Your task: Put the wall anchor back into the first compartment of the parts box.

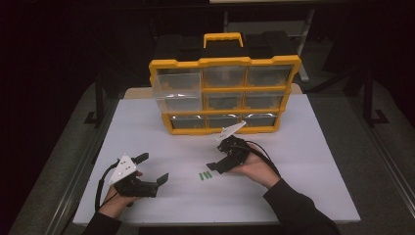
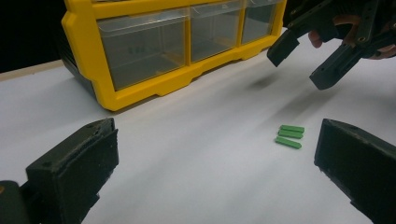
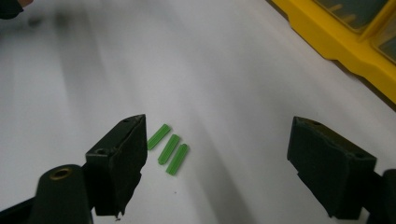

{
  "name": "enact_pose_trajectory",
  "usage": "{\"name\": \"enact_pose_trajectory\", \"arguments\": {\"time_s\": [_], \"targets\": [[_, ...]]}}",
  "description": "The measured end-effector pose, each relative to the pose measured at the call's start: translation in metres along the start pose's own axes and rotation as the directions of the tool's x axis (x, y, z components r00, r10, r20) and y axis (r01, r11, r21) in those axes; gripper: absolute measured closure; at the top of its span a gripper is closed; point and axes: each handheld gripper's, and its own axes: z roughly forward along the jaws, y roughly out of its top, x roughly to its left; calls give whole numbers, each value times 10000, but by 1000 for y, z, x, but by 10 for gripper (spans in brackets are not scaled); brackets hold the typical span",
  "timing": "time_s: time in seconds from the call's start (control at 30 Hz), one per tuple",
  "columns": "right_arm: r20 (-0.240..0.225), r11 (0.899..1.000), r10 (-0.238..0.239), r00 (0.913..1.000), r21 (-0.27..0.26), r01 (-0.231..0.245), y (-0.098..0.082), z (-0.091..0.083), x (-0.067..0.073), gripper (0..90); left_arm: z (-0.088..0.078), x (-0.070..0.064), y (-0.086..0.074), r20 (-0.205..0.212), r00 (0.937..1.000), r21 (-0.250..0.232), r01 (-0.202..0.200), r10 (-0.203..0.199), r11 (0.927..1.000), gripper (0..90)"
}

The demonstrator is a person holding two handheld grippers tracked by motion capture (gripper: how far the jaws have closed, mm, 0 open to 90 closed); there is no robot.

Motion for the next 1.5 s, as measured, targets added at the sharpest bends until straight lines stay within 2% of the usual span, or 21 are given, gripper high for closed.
{"name": "enact_pose_trajectory", "arguments": {"time_s": [0.2,0.23,0.37,0.43,0.47,0.5,0.6,0.67,0.7,0.77,0.83,0.87,0.9,0.93,1.0,1.03,1.07,1.1,1.5], "targets": [[-72,9993,11,10000,377,-9,2,8,1,225,0,0,0,55,10000,-46,-39,39,10000,0],[-129,9989,141,9998,439,-135,3,9,2,234,0,0,0,59,10000,-94,7,-6,10000,0],[-211,9979,40,9998,647,-27,3,15,1,271,-1,0,0,-29,9999,-143,107,-107,9998,0],[-261,9971,23,9997,759,-3,3,17,1,289,-1,1,0,-135,9999,-221,-9,6,9998,0],[-247,9967,-15,9997,808,35,3,18,1,302,-2,0,0,-237,9996,-381,114,-123,9992,0],[-261,9962,-101,9996,860,123,3,20,1,315,-2,1,0,-321,9995,-430,4,-18,9991,0],[-279,9940,-313,9991,1037,340,2,24,1,348,-3,2,1,-351,9994,-475,57,-74,9989,0],[-349,9926,-218,9992,1186,258,2,26,3,375,-2,1,0,-299,9996,-430,4,-17,9991,0],[-431,9928,-474,9979,1082,518,2,29,1,388,-2,1,1,-298,9995,-399,-66,54,9992,0],[-489,9906,-247,9985,1332,311,2,30,3,424,-2,0,0,-254,9997,-381,44,-53,9993,0],[-552,9896,-272,9981,1398,347,2,31,4,464,-1,0,0,-190,9998,-352,10,-17,9994,0],[-595,9898,-576,9966,1266,648,2,33,3,484,-1,0,0,-121,9999,-281,-65,62,9996,0],[-611,9894,-613,9962,1281,687,2,34,3,509,-1,-1,-1,-54,10000,-288,15,-17,9996,0],[-633,9892,-579,9963,1309,658,2,35,4,532,0,-1,-1,-49,9999,-259,-101,100,9996,0],[-643,9873,-565,9963,1445,653,2,36,4,561,0,-2,-1,28,10000,-213,-91,92,9997,0],[-648,9860,-332,9973,1611,432,1,35,6,578,1,-2,-1,54,9999,-198,-84,85,9998,0],[-728,9863,-554,9958,1509,659,1,37,5,592,1,-2,-1,47,9999,-183,-136,137,9997,0],[-740,9857,-584,9955,1535,692,1,38,5,608,1,-2,-1,55,9999,-176,-107,108,9998,0],[-903,9795,-658,9937,1843,816,0,41,9,734,2,-2,-2,142,9998,-153,-119,121,9998,0]]}}
